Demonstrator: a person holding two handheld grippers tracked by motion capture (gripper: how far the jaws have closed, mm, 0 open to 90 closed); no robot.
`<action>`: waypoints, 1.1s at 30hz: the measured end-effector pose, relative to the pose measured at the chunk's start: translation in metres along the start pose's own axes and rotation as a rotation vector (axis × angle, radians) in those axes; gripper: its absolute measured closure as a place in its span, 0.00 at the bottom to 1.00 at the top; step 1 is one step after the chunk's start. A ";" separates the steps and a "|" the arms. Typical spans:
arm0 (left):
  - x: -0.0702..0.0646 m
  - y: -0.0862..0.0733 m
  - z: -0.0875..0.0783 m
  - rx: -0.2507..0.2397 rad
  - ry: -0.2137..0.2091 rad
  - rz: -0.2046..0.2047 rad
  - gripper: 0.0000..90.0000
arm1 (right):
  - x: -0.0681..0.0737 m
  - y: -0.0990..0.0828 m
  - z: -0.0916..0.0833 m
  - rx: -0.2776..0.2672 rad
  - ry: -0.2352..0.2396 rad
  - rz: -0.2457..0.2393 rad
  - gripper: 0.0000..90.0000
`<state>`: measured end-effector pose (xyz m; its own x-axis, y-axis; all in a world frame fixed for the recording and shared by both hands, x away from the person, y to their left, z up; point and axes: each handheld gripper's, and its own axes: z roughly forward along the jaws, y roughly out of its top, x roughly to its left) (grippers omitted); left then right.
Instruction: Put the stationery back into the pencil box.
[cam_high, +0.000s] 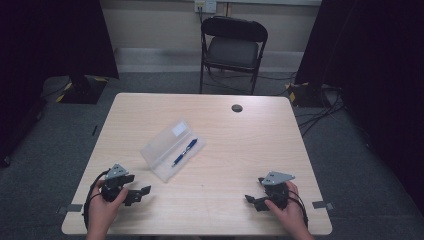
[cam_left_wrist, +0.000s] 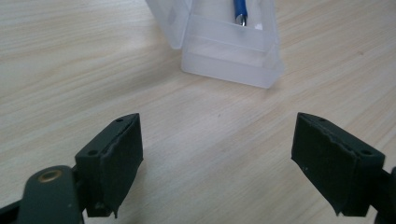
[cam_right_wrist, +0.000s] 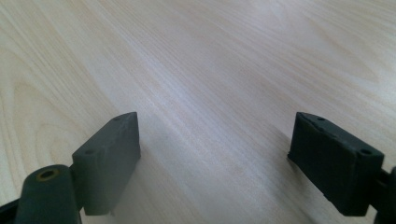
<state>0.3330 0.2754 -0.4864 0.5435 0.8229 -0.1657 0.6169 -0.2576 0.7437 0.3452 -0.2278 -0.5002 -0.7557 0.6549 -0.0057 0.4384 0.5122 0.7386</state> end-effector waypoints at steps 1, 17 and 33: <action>0.000 -0.001 0.000 -0.003 -0.001 -0.013 0.18 | 0.000 0.000 0.000 0.000 0.000 0.000 0.17; 0.007 -0.016 -0.004 0.018 0.039 0.004 0.19 | 0.000 0.000 0.000 0.000 0.000 0.000 0.17; 0.009 -0.021 -0.002 0.029 0.100 0.136 0.15 | 0.000 0.000 0.000 0.000 0.000 0.000 0.17</action>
<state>0.3237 0.2895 -0.5018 0.5644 0.8255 0.0017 0.5585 -0.3834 0.7356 0.3452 -0.2277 -0.5002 -0.7557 0.6548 -0.0057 0.4382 0.5121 0.7388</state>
